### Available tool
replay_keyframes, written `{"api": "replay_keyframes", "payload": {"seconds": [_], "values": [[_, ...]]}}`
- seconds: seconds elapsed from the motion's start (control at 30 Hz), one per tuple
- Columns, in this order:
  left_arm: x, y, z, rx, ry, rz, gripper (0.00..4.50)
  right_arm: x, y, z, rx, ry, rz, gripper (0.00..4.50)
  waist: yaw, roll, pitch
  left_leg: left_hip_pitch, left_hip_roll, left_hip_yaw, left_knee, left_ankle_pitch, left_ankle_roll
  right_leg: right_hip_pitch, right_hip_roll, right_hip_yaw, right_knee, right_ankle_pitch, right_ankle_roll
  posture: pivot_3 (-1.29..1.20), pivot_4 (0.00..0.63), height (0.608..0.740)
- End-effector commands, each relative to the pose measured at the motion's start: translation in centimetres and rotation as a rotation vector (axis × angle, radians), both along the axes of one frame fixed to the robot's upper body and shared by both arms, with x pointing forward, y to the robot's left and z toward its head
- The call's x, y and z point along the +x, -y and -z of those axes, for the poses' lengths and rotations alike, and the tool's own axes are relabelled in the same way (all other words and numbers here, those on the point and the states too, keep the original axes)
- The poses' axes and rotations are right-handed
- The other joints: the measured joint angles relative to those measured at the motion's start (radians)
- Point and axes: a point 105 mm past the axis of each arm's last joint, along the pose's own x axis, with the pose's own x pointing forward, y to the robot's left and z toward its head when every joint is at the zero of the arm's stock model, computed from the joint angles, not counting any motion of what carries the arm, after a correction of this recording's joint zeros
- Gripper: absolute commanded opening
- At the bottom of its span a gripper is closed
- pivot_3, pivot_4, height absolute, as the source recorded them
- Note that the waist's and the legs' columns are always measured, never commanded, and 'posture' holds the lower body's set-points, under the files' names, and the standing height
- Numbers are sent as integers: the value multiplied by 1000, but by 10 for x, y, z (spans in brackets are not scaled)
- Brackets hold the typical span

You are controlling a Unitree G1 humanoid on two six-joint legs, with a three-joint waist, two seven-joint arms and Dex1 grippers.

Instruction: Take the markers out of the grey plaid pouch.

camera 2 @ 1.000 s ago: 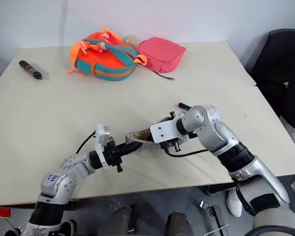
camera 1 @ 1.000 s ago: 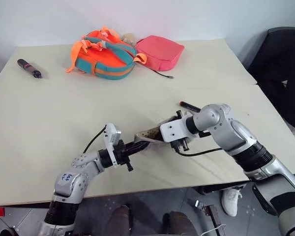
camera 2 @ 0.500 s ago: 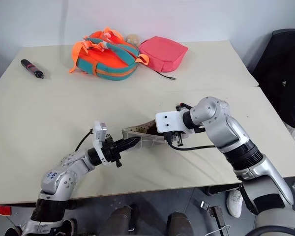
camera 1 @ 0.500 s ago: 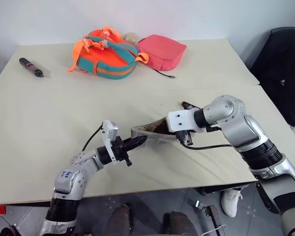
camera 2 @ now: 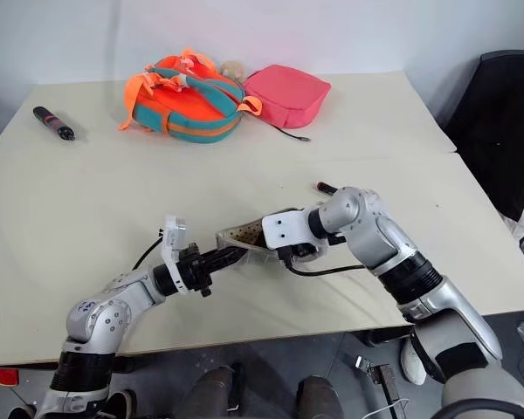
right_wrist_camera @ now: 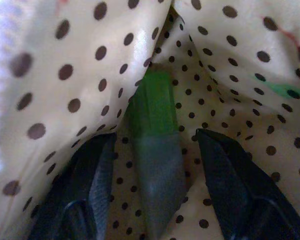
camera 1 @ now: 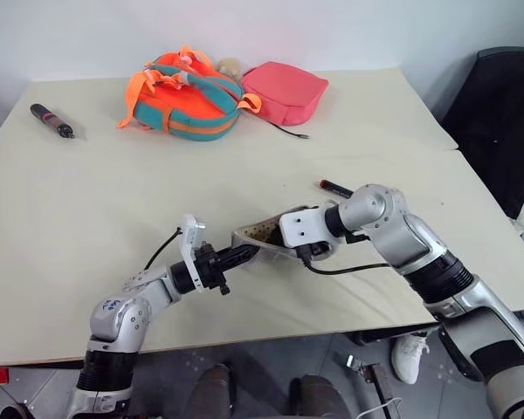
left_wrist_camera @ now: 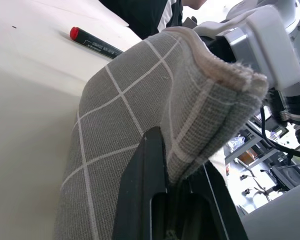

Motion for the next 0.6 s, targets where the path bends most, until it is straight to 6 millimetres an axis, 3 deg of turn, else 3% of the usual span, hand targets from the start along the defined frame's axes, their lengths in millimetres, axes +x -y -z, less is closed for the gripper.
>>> {"api": "replay_keyframes", "payload": {"seconds": [0.03, 0.13, 0.23, 0.33, 0.6], "values": [[-4, 1, -7, -13, 38, 4, 0, 2, 0, 6, -31, 7, -4, 2674, 0, 0, 0, 0, 0, 0, 0, 0, 0, 0, 0, 0, 0, 0, 0, 0, 150, 740], [-5, 4, -8, -20, 40, 14, 0, 5, 0, 11, -52, 22, -7, 2674, 0, 0, 0, 0, 0, 0, 0, 0, 0, 0, 0, 0, 1, 0, 0, 0, 150, 740], [-5, 5, -9, -23, 41, 13, 0, 6, 0, 14, -55, 20, -2, 2081, 0, 0, 0, 0, 0, 0, 0, 0, 0, 0, 0, 0, 1, 0, 0, 0, 150, 740], [-5, 5, -9, -23, 38, 13, 0, 7, -1, 13, -49, 34, -3, 1107, 1, 0, 0, 0, 0, 0, 0, 0, 0, 0, 0, 0, 1, 0, 0, 0, 150, 740], [-3, 2, -6, -3, 50, -8, 0, 1, 5, -11, -8, 67, -14, 1050, 1, 0, 0, 0, 0, 0, 0, 0, 0, 0, 0, 0, 1, 0, 0, 0, 150, 740]]}}
